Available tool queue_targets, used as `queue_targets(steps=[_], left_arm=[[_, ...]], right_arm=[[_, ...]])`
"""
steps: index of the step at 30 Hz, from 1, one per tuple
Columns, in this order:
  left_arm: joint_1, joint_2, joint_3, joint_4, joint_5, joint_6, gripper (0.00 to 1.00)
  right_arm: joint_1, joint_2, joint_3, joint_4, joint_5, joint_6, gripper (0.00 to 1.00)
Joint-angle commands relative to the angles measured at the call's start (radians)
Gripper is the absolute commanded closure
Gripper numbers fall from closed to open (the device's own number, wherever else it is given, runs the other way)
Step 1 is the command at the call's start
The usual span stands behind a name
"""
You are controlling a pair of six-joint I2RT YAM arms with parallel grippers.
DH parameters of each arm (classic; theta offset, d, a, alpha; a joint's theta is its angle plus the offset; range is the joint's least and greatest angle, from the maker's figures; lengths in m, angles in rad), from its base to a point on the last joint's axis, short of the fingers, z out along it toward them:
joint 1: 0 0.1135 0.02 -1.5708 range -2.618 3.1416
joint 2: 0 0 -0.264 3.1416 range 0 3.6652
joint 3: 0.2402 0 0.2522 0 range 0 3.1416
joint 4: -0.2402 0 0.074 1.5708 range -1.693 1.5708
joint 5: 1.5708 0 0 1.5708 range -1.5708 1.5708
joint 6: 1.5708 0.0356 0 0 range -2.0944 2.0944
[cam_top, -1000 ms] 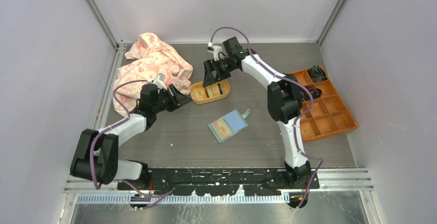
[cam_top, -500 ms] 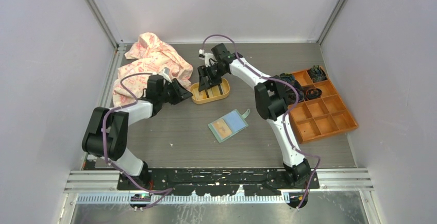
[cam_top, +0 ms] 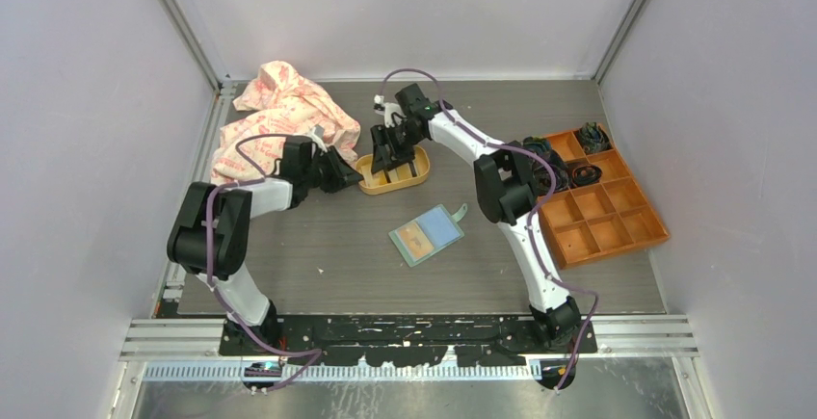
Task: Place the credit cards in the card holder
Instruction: Pick up the credit card from the storage box.
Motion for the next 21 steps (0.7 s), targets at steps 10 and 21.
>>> queue_targets(steps=[10, 21], left_arm=[[-0.021, 0.031, 0.056, -0.003, 0.057, 0.017, 0.84], [-0.028, 0.009, 0.038, -0.005, 0.053, 0.008, 0.85]], right_arm=[[0.003, -0.008, -0.009, 0.123, -0.208, 0.144, 0.45], [-0.021, -0.075, -0.162, 0.410, -0.395, 0.394, 0.51]])
